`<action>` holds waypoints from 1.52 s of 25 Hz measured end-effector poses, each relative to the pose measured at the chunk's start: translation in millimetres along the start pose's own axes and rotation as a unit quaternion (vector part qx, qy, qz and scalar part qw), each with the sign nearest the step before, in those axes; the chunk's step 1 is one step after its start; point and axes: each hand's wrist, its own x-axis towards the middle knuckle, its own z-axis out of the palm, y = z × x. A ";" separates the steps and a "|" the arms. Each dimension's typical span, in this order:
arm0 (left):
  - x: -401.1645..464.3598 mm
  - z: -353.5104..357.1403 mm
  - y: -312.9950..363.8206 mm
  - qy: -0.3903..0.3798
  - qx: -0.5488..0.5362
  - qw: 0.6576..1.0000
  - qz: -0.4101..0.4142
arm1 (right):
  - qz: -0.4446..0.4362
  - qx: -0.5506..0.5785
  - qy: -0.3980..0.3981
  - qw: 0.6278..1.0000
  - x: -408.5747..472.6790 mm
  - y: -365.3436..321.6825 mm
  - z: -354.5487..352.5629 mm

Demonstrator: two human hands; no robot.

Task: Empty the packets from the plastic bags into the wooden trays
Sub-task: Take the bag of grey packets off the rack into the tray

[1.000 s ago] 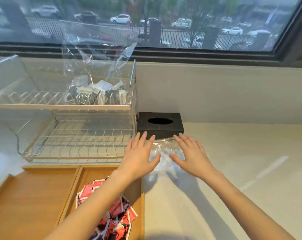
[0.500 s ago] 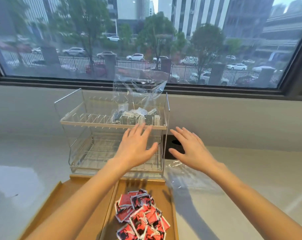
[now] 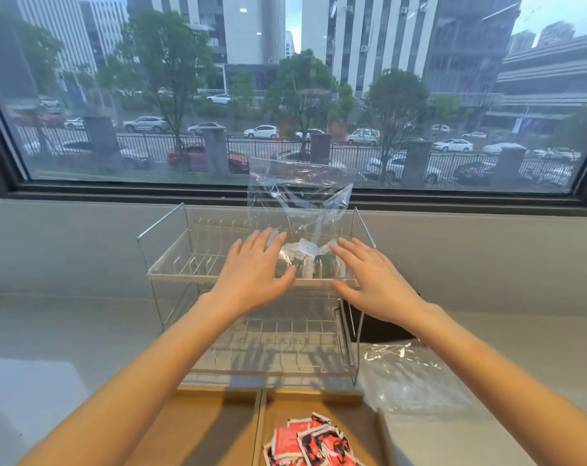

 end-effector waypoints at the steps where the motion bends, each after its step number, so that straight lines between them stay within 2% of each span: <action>1: 9.6 0.1 -10.5 -0.002 0.008 1.000 -0.002 | 0.004 0.017 -0.002 1.000 12.7 0.0 0.4; 5: 50.9 6.5 -48.8 -0.020 0.018 1.000 -0.010 | 0.081 0.120 0.000 0.989 65.4 5.3 7.2; 8: 84.3 23.0 -73.7 -0.070 -0.089 0.992 -0.054 | 0.181 0.184 -0.019 0.966 104.0 21.1 17.0; 12: 121.5 54.6 -104.4 -0.144 -0.173 0.961 -0.160 | 0.270 0.233 -0.044 0.933 142.0 43.3 39.3; 16: 140.7 75.8 -118.5 -0.213 -0.281 0.903 -0.244 | 0.307 0.256 -0.062 0.915 161.5 52.3 62.6; 22: 140.2 75.4 -110.6 -0.105 -0.420 0.867 -0.248 | 0.290 0.334 0.061 0.895 163.2 49.1 64.6; 26: 129.3 41.1 -106.2 -0.020 -0.497 0.828 -0.260 | 0.259 0.370 0.115 0.885 153.5 35.9 30.0; 31: 104.2 -27.6 -91.6 0.080 -0.520 0.823 -0.213 | 0.209 0.395 0.195 0.873 119.0 16.6 -39.0; 35: 63.8 -68.2 -68.3 0.140 -0.546 0.804 -0.188 | 0.169 0.419 0.207 0.868 69.0 -4.4 -75.4; 38: 21.4 -66.9 -45.7 0.138 -0.586 0.781 -0.163 | 0.159 0.430 0.184 0.870 21.0 -16.8 -73.1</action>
